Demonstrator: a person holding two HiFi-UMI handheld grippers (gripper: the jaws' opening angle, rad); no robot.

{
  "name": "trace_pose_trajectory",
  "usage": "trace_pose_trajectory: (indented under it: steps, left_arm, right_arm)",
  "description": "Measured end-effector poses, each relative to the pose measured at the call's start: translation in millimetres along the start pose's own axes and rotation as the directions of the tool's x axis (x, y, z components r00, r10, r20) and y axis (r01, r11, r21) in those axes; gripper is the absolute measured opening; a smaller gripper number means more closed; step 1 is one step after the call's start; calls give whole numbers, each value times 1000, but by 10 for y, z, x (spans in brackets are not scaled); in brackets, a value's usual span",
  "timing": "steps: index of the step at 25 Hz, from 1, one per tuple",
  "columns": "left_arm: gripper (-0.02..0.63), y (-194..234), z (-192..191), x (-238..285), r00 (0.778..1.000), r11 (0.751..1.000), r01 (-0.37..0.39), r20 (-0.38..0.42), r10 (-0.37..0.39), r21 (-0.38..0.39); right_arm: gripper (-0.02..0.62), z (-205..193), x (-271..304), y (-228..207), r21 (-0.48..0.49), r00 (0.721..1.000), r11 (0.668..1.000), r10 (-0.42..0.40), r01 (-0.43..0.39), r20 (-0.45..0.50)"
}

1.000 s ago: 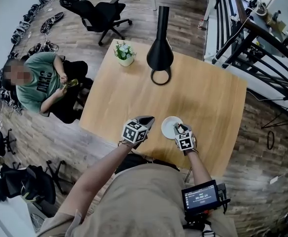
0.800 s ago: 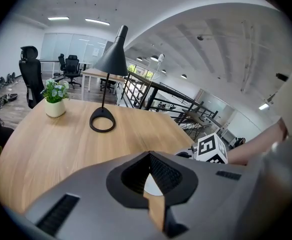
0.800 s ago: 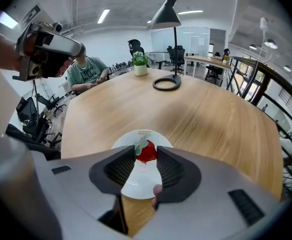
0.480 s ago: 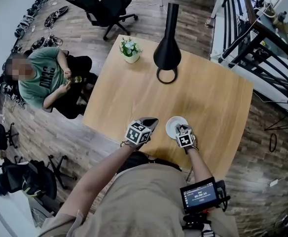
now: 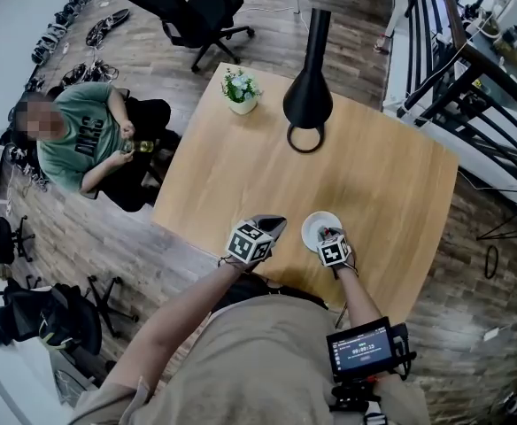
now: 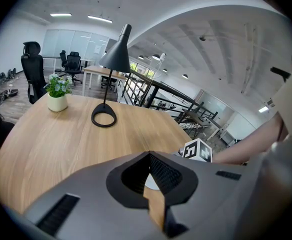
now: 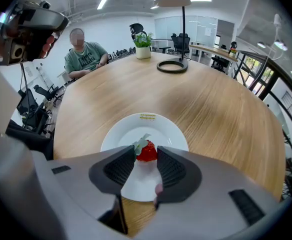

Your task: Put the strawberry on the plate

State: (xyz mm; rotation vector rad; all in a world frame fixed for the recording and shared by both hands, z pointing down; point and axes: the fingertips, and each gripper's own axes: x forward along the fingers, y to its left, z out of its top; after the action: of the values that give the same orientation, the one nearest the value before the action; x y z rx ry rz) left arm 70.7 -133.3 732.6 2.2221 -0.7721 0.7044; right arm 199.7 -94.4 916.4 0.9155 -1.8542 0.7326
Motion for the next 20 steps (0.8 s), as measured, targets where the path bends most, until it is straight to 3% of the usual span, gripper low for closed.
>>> trace_pose_trajectory:
  steps: [6, 13, 17, 20]
  left_arm:
    - [5, -11, -11, -38, 1000, 1000, -2, -1, 2, -2]
    - [5, -63, 8, -157, 1000, 1000, 8, 31, -7, -12]
    - [4, -110, 42, -244, 998, 1000, 18, 58, -17, -21]
    - [5, -156, 134, -332, 995, 999, 33, 92, -31, -27]
  right_arm:
    - [146, -3, 22, -1, 16, 1000, 1000, -6, 6, 15]
    - [175, 160, -321, -74, 98, 987, 994, -54, 40, 152]
    - [175, 290, -615, -169, 155, 961, 986, -101, 62, 258]
    - [175, 507, -990, -241, 196, 920, 976, -164, 98, 355]
